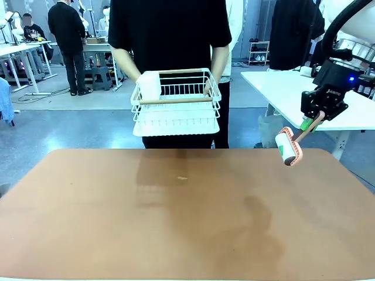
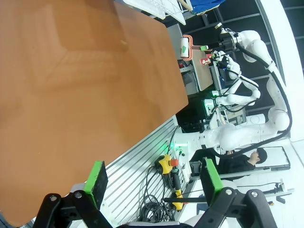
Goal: Clean the table.
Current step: Place the Lint Roller down when the Dish drying rack is positioned in the middle of the table.
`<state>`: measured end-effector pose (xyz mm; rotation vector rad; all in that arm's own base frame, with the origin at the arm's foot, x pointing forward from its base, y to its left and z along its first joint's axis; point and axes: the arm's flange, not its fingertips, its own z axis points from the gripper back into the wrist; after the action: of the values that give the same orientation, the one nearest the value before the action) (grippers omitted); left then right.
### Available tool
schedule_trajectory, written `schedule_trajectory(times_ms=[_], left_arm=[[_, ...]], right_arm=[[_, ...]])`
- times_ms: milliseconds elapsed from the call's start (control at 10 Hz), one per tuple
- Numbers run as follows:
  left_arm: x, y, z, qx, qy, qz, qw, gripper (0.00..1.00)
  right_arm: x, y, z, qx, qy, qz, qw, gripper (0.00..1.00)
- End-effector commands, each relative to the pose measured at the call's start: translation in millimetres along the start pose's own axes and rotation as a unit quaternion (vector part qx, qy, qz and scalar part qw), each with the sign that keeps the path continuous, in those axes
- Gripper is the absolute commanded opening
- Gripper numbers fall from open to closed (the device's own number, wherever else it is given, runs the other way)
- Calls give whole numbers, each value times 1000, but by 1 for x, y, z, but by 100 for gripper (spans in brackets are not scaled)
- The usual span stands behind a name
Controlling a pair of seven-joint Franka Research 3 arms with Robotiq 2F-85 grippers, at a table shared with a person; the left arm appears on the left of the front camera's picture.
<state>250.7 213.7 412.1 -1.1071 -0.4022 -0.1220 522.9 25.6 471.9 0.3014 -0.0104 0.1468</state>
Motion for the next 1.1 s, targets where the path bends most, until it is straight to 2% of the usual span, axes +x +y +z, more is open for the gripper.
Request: schedule_trajectory(times_ms=[0,1000], left_arm=[[-2,-1,1,-10,-6,-14,1000,100],[-2,-1,1,-10,-6,-14,1000,100]], right_arm=[[0,3,3,-8,0,4,1000,21],[0,3,3,-8,0,4,1000,21]])
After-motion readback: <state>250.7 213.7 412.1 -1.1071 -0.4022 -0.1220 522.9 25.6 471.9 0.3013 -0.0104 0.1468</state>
